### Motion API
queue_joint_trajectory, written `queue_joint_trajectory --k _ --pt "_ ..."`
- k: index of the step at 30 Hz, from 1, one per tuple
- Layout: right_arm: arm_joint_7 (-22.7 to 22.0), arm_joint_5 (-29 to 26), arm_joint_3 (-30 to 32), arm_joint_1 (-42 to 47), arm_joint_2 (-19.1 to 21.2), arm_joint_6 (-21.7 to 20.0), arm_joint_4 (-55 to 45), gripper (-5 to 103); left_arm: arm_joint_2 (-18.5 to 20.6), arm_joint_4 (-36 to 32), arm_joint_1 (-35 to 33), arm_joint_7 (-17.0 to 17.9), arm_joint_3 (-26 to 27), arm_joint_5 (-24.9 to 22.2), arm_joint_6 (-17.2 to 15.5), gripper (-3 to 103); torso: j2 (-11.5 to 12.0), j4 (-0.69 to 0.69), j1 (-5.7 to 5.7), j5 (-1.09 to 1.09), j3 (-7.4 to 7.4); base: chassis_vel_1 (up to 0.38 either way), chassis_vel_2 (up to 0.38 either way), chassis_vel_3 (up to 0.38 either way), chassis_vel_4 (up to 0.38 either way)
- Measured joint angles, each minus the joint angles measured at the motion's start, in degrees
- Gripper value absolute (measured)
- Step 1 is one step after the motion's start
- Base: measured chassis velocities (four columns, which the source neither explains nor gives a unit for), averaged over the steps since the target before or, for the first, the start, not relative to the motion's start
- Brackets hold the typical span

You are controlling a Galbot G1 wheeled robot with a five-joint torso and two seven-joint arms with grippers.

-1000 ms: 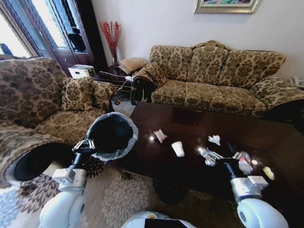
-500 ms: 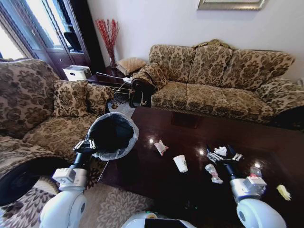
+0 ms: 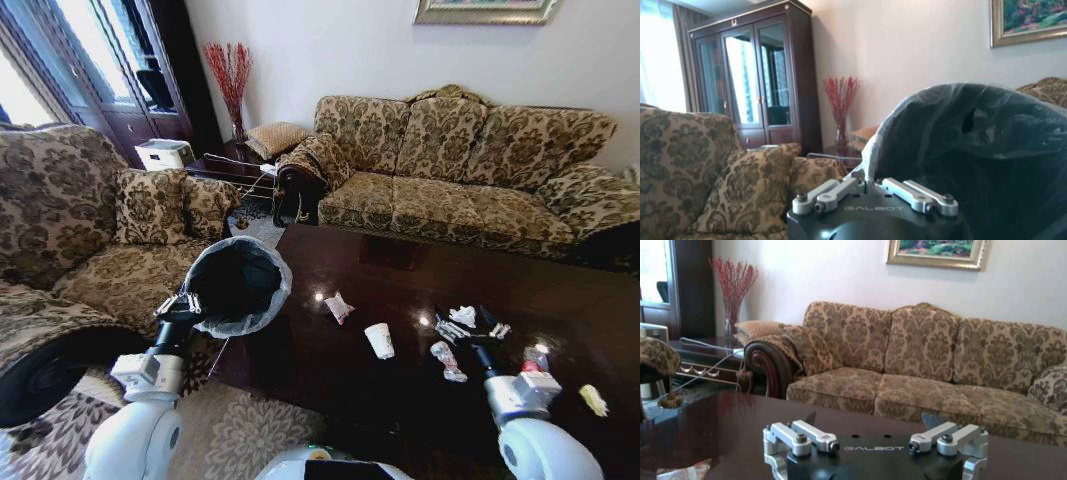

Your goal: Move to the front of the table and place the trash on the table into the trash bin.

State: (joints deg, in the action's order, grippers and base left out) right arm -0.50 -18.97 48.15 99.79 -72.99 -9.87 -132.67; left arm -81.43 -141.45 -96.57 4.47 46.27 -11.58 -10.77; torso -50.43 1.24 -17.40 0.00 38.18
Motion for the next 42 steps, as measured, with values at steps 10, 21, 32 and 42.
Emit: queue_joint_trajectory --k 10,21,32,42 --pt "0.0 0.0 0.0 0.0 0.0 0.0 0.0 100 0.0 0.0 0.0 0.0 0.0 0.0 0.0 1 0.0 0.0 -0.01 0.0 0.0 0.0 0.0 0.0 0.0" --pt "0.0 0.0 0.0 0.0 0.0 0.0 -0.1 100 0.0 0.0 0.0 0.0 0.0 0.0 0.0 1 0.0 0.0 -0.01 0.0 0.0 0.0 0.0 0.0 0.0" --pt "0.0 0.0 0.0 0.0 0.0 0.0 -0.1 100 0.0 0.0 0.0 0.0 0.0 0.0 0.0 1 0.0 0.0 -0.01 0.0 0.0 0.0 0.0 0.0 0.0" --pt "0.0 0.0 0.0 0.0 0.0 0.0 -0.1 100 0.0 0.0 0.0 0.0 0.0 0.0 0.0 1 0.0 0.0 -0.01 0.0 0.0 0.0 0.0 0.0 0.0"
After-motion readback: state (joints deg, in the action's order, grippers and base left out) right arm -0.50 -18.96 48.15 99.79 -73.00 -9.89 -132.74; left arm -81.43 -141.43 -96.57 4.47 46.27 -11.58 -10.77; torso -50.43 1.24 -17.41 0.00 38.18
